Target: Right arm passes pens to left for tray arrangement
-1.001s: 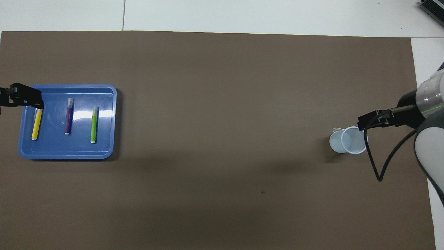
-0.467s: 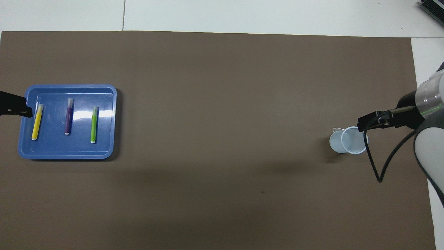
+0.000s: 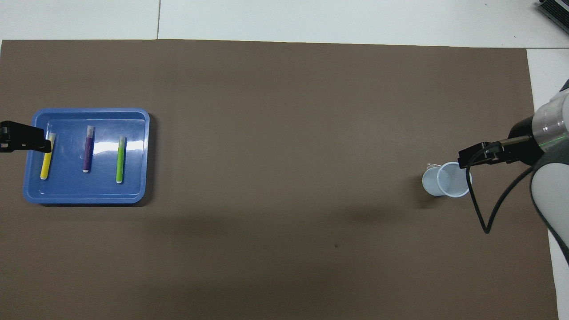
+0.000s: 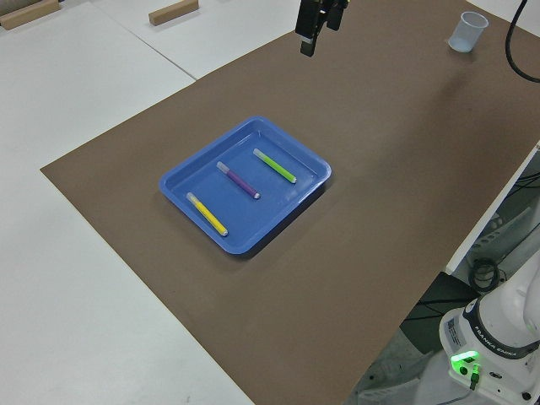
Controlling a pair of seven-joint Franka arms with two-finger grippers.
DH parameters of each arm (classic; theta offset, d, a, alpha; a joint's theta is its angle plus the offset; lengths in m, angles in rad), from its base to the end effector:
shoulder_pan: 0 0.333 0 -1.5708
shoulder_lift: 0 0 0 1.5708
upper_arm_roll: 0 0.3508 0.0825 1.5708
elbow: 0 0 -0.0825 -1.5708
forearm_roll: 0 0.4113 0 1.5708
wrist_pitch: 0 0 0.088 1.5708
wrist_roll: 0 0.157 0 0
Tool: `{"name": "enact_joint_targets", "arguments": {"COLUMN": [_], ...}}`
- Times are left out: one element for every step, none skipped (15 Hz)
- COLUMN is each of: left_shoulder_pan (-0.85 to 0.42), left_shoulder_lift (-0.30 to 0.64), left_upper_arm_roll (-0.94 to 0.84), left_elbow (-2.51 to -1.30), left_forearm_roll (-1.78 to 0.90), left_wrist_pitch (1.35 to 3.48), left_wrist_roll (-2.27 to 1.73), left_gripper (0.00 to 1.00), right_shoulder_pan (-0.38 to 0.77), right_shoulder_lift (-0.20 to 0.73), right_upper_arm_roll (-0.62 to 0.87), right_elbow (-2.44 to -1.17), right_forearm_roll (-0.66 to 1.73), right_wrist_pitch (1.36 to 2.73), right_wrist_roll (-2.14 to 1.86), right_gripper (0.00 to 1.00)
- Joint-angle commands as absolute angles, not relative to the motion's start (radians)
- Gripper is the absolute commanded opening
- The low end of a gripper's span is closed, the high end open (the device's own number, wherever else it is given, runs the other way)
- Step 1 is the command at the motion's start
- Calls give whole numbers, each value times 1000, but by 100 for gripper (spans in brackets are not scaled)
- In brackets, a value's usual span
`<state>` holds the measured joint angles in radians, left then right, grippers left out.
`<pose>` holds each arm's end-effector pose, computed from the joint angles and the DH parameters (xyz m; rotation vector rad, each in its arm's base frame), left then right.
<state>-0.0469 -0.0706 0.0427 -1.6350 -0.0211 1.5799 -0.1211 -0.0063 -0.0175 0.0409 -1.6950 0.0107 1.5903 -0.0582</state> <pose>0.5587 -0.0048 0.6183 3.1112 0.1820 0.0217 0.5677 0.0215 0.5593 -3.1243 -0.1440 0.1363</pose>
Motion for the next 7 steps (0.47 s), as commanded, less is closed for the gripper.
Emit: {"name": "enact_joint_targets", "arguments": {"left_shoulder_pan": [-60, -61, -61, -61, -61, -58, -55], "left_shoulder_lift": [-100, -100, -100, -98, -94, -87, -81], "left_upper_arm_roll": [52, 51, 43, 37, 28, 22, 18], "left_elbow": [-1692, -1692, -1692, -1687, -1672, -1652, -1632], "left_forearm_roll": [-31, -31, -31, -31, -28, -22, -17], "left_wrist_pitch": [1612, 1605, 1588, 1568, 1546, 1536, 1529], "left_wrist_roll": [-123, -123, -123, -123, -123, -123, -123], "left_gripper": [100, 100, 100, 100, 100, 100, 100], "right_shoulder_pan": [-15, -15, -14, -12, -12, -12, -12], "right_shoulder_lift": [-12, -12, -12, -12, -11, -11, -11], "right_upper_arm_roll": [51, 51, 49, 48, 46, 46, 46], "right_elbow": [-1680, -1678, -1678, -1678, -1678, -1678, -1678], "right_forearm_roll": [-5, -5, -5, -5, -5, -5, -5], "right_wrist_pitch": [1566, 1566, 1566, 1566, 1566, 1566, 1566], "right_wrist_roll": [-43, -43, -43, -43, -44, -43, -43], "right_gripper": [100, 100, 100, 100, 100, 100, 100]}}
